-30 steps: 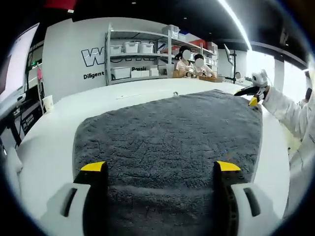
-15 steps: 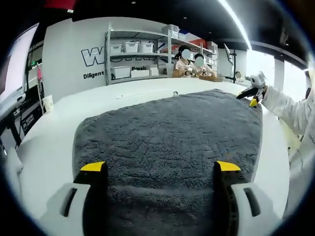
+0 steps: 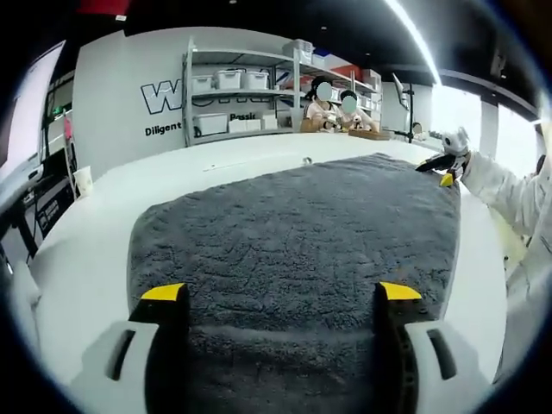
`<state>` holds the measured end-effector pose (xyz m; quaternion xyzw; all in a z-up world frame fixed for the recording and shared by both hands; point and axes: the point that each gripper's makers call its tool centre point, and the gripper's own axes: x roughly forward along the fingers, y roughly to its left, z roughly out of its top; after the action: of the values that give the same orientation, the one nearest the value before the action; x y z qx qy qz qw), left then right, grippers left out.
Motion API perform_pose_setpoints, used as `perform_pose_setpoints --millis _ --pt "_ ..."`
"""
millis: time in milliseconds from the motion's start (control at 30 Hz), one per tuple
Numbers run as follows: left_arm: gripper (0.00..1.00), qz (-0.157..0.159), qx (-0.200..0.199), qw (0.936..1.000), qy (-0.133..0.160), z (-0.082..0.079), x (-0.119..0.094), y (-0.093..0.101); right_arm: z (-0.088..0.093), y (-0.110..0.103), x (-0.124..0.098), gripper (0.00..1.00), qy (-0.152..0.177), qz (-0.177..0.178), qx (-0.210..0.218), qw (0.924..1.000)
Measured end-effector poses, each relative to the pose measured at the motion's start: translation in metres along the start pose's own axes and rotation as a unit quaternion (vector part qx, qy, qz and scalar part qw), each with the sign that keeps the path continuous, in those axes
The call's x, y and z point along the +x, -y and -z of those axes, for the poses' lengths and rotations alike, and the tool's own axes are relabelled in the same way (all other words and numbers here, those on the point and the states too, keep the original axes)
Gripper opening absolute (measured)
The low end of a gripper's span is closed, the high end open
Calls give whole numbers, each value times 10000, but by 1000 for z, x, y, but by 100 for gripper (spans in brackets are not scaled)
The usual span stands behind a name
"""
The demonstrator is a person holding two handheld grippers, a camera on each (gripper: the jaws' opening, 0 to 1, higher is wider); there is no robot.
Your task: Open the folded towel by lifting each exposed corner and separating the folded layers until the towel lies flat within the target outline without major curled edges
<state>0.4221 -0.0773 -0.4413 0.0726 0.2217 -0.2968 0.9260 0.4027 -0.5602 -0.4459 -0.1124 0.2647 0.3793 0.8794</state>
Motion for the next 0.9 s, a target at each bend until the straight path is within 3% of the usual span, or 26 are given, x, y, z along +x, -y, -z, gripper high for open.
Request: perform_pose_setpoints --millis 300,433,600,667,767,900 --pt "88 42 30 10000 -62 1 -1 1 -1 0 -2 77 -65 11 -50 10000" --pt "88 58 43 10000 -66 1 -1 1 -2 7 -9 78 -24 193 -98 9998" --pt "88 69 49 9999 -65 1 -1 1 -13 29 -19 71 333 565 269 9975" --pt "88 68 50 9999 -67 1 -1 1 -17 52 -23 67 401 1010 417 9932" --pt "88 68 50 9999 -72 1 -1 1 -19 72 -25 64 359 1387 554 9881" --pt "88 68 50 9999 -64 0 -1 1 -26 83 -18 56 476 1457 711 9856"
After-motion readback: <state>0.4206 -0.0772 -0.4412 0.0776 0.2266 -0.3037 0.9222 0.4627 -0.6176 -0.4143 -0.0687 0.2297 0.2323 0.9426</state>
